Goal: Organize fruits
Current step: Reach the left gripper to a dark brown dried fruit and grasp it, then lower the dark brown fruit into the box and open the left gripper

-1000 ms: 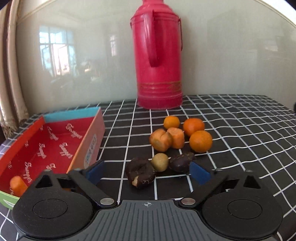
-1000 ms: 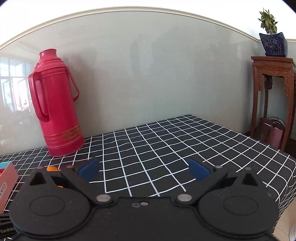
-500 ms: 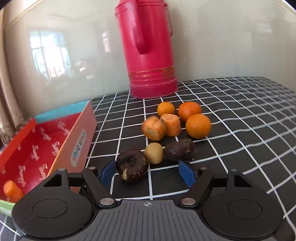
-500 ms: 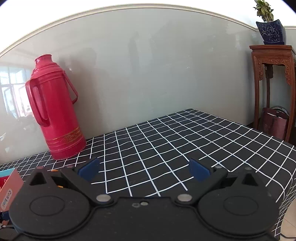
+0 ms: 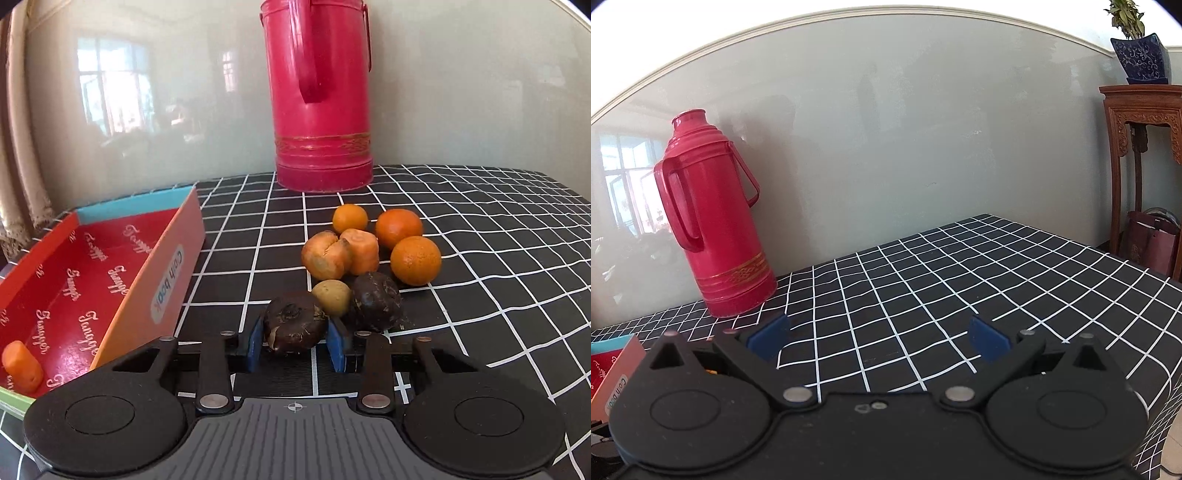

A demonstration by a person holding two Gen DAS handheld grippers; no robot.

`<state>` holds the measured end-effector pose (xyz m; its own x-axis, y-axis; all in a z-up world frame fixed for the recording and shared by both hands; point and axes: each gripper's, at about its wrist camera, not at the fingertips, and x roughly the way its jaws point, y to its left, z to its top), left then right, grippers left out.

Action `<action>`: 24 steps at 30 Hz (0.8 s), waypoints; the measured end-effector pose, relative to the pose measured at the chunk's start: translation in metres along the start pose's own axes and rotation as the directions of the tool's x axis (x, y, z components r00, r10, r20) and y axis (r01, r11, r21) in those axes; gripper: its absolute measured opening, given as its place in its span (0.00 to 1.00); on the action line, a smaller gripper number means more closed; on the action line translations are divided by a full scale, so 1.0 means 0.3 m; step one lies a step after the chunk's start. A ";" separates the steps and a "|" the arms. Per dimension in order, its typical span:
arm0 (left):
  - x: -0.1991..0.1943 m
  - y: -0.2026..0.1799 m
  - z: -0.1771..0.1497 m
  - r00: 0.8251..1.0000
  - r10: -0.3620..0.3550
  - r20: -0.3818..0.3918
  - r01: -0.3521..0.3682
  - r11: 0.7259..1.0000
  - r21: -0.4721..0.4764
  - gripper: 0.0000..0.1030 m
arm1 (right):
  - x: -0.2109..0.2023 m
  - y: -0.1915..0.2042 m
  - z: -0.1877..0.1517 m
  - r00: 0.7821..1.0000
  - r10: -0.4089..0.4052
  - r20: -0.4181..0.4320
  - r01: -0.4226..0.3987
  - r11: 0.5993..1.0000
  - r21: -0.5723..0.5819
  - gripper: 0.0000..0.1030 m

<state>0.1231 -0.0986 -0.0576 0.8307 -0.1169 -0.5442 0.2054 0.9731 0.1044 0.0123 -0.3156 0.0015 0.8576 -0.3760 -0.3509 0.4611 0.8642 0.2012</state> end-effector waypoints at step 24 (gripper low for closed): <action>-0.120 0.331 0.007 0.943 0.332 0.027 -0.321 0.929 -0.183 0.36 | 0.013 0.171 -0.042 0.996 0.090 -0.029 -0.092 0.991 -0.100 0.94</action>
<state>0.1147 0.0017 -0.0259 0.8655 0.2070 -0.4560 -0.1710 0.9780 0.1194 0.0365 -0.2684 -0.0009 0.8886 -0.2867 -0.3579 0.3548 0.9243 0.1405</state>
